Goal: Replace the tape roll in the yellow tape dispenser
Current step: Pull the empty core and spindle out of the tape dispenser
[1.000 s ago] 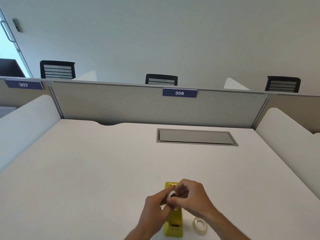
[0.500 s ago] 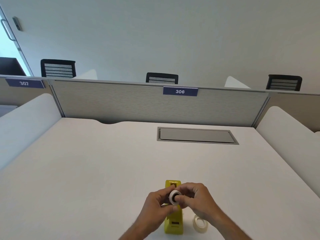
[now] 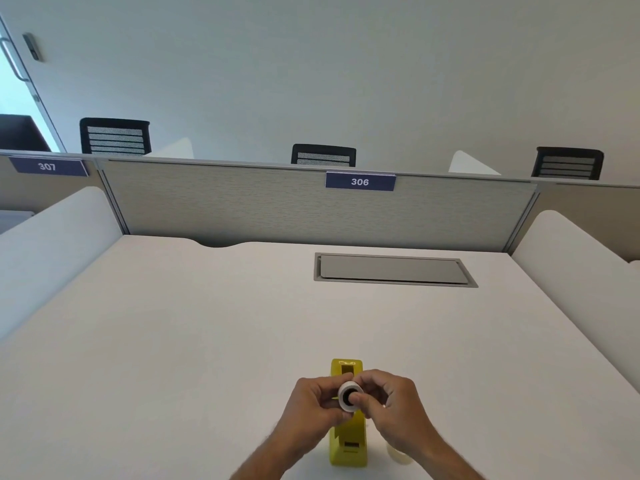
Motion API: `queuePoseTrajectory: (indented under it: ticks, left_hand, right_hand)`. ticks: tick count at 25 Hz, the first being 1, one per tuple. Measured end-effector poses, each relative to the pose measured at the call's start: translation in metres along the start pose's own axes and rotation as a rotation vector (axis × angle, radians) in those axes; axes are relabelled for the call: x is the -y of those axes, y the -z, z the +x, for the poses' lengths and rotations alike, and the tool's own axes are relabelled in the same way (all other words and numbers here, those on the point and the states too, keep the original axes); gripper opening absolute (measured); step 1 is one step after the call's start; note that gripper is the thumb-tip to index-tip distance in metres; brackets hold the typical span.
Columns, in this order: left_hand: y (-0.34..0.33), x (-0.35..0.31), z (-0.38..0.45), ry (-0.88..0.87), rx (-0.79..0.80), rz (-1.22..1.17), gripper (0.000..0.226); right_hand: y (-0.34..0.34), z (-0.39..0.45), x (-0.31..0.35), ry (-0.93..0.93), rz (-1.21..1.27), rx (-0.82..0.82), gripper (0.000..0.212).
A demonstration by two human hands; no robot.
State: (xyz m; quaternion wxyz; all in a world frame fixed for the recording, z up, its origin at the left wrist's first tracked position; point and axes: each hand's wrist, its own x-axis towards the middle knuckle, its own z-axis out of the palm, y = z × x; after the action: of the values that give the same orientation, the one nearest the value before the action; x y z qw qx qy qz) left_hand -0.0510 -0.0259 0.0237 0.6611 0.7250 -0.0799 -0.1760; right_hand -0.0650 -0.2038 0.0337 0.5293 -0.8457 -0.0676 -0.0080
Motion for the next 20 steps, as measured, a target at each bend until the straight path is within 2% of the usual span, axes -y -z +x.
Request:
queuePoseTrajectory:
  ticks: [6,10,14,17,20]
  left_hand:
    - [-0.001,-0.003,-0.001,0.015,-0.003,0.000,0.057]
    - [-0.002,-0.001,0.001,0.034,-0.064,-0.004,0.044]
    - [0.000,0.003,0.004,0.054,-0.159,0.032,0.039]
    - [0.004,0.005,0.006,0.071,-0.197,0.072,0.039]
    - [0.007,0.008,0.008,0.093,-0.216,0.099,0.042]
  right_hand:
    - [0.003,0.000,-0.002,0.015,0.076,-0.036,0.022]
    - [0.006,0.005,-0.006,-0.068,0.255,-0.018,0.019]
    - [0.007,0.010,-0.016,-0.180,0.363,-0.122,0.023]
    - [0.018,0.016,-0.029,-0.264,0.137,-0.251,0.022]
    - [0.031,0.022,-0.046,-0.294,-0.280,-0.231,0.012]
